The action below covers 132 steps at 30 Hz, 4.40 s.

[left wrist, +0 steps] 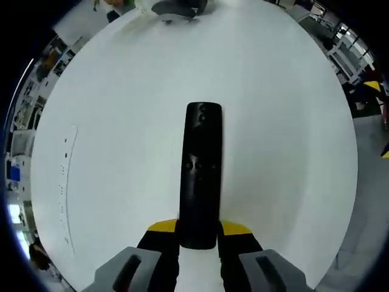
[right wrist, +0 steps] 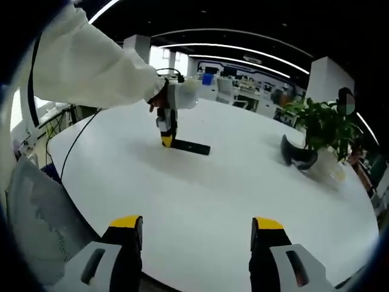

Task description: Press the specified remote control buttons in sequence, fully releasing each button before pressing the next.

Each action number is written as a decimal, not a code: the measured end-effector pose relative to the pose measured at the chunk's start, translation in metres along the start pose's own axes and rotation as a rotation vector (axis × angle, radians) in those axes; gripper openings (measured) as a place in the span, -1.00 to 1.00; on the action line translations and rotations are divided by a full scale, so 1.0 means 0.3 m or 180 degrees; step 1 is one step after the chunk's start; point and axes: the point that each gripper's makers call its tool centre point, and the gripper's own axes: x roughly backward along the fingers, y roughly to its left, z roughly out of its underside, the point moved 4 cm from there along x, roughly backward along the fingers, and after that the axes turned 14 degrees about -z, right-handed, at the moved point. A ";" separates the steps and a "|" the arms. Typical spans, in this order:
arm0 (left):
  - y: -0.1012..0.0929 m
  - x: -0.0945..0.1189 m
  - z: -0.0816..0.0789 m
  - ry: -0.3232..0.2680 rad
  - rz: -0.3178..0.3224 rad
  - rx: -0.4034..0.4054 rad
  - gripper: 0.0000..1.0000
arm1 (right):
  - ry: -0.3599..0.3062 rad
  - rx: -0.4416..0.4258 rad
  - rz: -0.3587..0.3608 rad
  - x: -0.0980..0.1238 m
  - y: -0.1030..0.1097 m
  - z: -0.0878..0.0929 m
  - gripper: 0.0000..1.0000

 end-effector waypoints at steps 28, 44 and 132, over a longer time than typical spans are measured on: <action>-0.223 0.065 0.035 0.0071 -0.0006 -0.0003 -0.53 | -0.0064 -0.0013 -0.0050 0.003 0.006 -0.008 0.43; -0.339 0.097 0.051 0.0134 -0.0003 -0.0203 -0.53 | -0.0098 -0.0024 -0.0057 0.006 0.005 -0.011 0.41; -0.798 0.249 0.168 -0.0262 -0.0164 0.0440 -0.54 | -0.0066 -0.0065 -0.0213 0.012 0.030 -0.008 -0.21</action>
